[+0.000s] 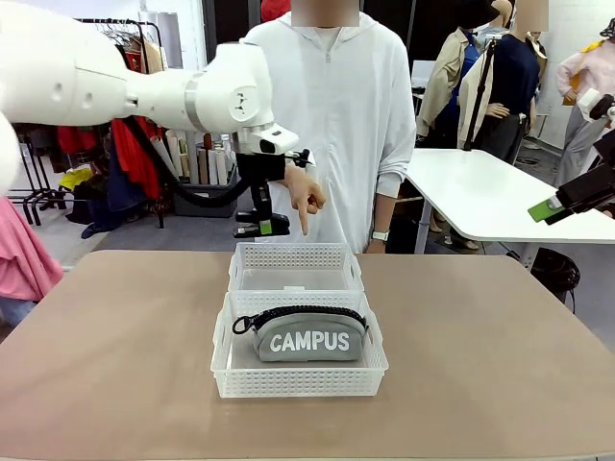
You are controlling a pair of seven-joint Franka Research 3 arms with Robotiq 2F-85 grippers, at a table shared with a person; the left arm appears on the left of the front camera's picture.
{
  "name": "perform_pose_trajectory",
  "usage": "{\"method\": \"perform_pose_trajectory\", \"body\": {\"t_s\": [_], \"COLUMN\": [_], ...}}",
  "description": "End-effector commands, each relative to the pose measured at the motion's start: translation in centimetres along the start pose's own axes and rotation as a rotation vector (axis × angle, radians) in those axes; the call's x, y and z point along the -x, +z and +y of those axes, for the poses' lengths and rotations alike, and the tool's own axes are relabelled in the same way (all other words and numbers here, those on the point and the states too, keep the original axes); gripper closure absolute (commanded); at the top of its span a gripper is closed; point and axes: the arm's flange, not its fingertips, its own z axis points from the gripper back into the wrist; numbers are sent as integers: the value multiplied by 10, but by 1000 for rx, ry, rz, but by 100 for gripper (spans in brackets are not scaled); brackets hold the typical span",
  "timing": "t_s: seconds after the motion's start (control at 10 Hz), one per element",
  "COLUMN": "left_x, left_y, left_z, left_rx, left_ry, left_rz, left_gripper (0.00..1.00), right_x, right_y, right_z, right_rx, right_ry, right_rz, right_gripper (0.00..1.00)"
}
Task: Distribute items into two baskets.
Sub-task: Place the picked Stapler into the Organizing basket as instructed by the person.
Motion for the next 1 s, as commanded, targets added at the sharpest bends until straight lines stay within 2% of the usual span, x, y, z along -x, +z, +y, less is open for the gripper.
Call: {"method": "perform_pose_trajectory", "body": {"t_s": [0.0, 0.4, 0.9], "left_x": [-21, -28, -31], "left_y": [-9, -52, -86], "left_z": [10, 3, 4], "left_rx": [4, -80, -94], "left_ry": [-17, -32, -105], "left_rz": [17, 6, 12], "left_gripper": [100, 100, 100], "right_x": [1, 1, 1], "right_y": [-1, -1, -1], "right_z": [1, 1, 1], "right_rx": [-10, -10, -10], "right_ry": [10, 10, 10], "right_rz": [-20, -20, -20], "right_gripper": [0, 0, 0]}}
